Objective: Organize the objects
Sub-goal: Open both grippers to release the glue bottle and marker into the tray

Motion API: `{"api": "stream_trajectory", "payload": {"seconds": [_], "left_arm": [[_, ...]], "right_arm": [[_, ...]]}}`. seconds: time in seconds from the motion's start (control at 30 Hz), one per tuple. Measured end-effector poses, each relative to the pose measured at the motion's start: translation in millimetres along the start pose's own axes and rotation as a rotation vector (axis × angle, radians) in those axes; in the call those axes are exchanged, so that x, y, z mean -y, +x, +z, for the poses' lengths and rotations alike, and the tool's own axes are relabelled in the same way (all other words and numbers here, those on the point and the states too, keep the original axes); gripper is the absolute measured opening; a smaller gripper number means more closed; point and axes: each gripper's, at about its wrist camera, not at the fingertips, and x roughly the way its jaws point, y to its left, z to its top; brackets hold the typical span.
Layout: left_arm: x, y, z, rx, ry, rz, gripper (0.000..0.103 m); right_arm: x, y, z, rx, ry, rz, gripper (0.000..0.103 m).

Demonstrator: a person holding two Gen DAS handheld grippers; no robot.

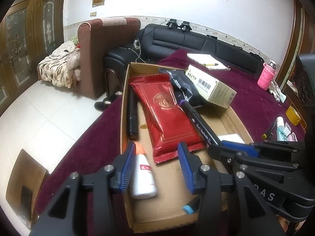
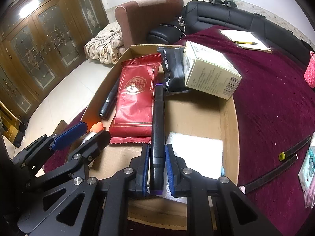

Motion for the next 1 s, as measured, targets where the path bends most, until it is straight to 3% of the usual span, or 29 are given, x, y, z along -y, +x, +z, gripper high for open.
{"api": "stream_trajectory", "payload": {"seconds": [0.8,1.0], "left_arm": [[0.3,-21.7,4.5,0.059,0.005,-0.003,0.055],[2.0,-28.9,6.0,0.074,0.007,-0.006,0.06]], "right_arm": [[-1.4,-22.0,-7.2,0.047,0.024,0.017,0.02],[4.9,-31.0,-9.2,0.068,0.044,0.02,0.03]]}}
